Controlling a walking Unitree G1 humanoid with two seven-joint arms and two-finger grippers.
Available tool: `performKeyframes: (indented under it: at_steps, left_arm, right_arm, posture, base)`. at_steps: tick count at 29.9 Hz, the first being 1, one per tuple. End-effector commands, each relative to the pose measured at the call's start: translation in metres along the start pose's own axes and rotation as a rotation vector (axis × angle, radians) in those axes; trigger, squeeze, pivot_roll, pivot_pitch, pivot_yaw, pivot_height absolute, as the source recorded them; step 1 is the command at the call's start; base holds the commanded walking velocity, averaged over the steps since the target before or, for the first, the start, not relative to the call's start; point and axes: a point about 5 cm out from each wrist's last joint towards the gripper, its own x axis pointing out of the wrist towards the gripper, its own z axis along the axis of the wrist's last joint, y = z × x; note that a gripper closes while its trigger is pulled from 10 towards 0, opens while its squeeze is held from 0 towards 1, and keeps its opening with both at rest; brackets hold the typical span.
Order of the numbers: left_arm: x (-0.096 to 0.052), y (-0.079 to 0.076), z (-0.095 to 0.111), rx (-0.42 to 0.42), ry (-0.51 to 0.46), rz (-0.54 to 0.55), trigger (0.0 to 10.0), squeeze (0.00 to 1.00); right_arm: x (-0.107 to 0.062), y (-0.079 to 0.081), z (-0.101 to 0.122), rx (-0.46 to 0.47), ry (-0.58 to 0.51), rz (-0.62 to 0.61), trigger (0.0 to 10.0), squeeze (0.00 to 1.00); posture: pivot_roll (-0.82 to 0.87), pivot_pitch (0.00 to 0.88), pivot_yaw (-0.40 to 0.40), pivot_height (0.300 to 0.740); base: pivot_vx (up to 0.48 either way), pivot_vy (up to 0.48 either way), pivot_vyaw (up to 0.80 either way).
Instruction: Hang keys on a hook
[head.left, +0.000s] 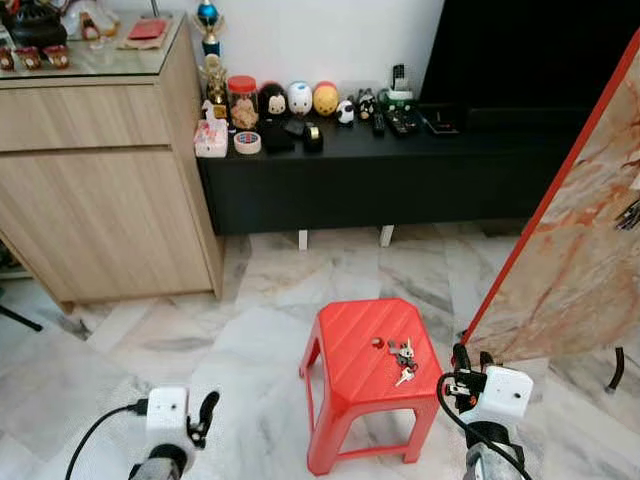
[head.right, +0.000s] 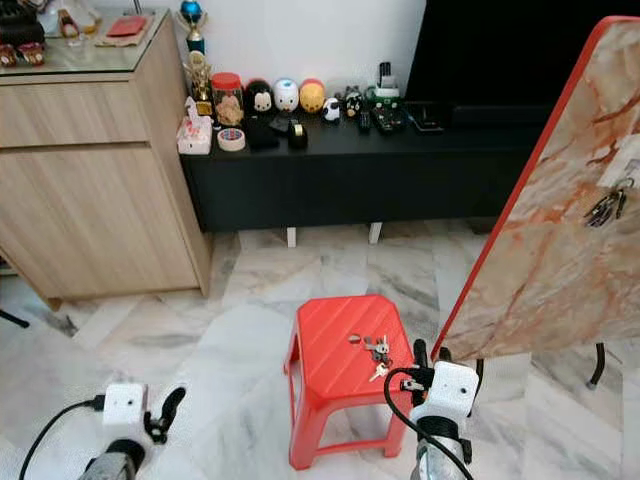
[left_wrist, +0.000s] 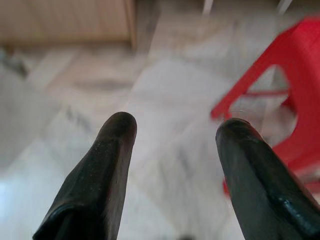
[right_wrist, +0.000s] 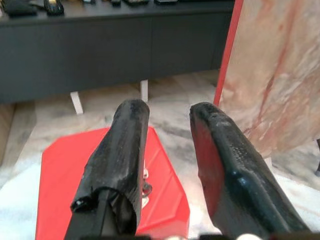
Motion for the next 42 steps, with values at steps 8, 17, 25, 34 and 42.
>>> performKeyframes:
  at_steps: [8, 17, 25, 34, 42]
  left_arm:
    - [-0.018, 0.013, -0.037, 0.009, 0.213, 0.059, 10.0, 0.00]
    - [-0.028, 0.016, -0.052, 0.007, 0.297, 0.073, 10.0, 0.00]
    - [-0.024, 0.015, -0.049, 0.006, 0.293, 0.073, 10.0, 0.00]
    - [-0.024, 0.015, -0.049, 0.004, 0.295, 0.083, 10.0, 0.00]
    - [-0.025, 0.015, -0.052, -0.004, 0.313, 0.083, 10.0, 0.00]
  right_arm:
    - [0.003, 0.006, 0.004, 0.010, 0.008, 0.005, 10.0, 0.00]
    - [0.006, 0.006, 0.007, 0.014, 0.013, 0.000, 10.0, 0.00]
    - [0.008, 0.006, 0.007, 0.024, 0.027, 0.000, 10.0, 0.00]
    - [0.010, 0.008, 0.007, 0.029, 0.029, 0.010, 10.0, 0.00]
    - [0.012, 0.011, 0.009, 0.020, 0.027, 0.031, 10.0, 0.00]
  posture:
    - [0.07, 0.003, -0.087, 0.740]
    - [0.07, 0.005, -0.086, 0.740]
    - [0.07, 0.004, -0.086, 0.740]
    - [0.07, 0.006, -0.083, 0.740]
    - [0.07, 0.008, -0.088, 0.740]
  base:
    - [0.000, 0.000, 0.00]
    - [0.000, 0.000, 0.00]
    - [0.000, 0.000, 0.00]
    - [0.000, 0.000, 0.00]
    - [0.219, 0.000, 0.00]
